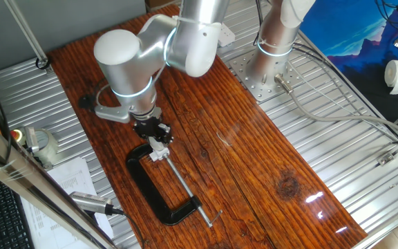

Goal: Install the light bulb by rotating it

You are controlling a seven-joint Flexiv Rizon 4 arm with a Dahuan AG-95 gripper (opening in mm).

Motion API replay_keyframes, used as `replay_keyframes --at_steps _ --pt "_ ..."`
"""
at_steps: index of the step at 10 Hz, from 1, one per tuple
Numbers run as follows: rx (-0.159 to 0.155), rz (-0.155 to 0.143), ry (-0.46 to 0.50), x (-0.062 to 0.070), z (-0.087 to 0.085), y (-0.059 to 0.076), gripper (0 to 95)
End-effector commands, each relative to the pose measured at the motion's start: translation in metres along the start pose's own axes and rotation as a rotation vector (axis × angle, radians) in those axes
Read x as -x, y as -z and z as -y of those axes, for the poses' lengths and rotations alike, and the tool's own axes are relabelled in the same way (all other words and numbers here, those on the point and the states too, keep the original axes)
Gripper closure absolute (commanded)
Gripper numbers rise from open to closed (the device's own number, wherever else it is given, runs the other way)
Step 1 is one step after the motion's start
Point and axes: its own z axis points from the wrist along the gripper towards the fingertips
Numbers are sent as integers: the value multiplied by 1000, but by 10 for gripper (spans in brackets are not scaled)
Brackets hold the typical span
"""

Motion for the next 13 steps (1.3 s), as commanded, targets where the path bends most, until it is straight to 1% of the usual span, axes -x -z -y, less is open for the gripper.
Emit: replay_keyframes --at_steps 1,5,7,12,13 --pt "11 7 -149 -1 1 1 950" --pt "16 15 -235 -1 0 1 950" --pt "15 21 -293 -1 0 1 950" --pt "7 14 -480 0 -1 0 950" --pt "0 8 -528 1 -1 0 950"
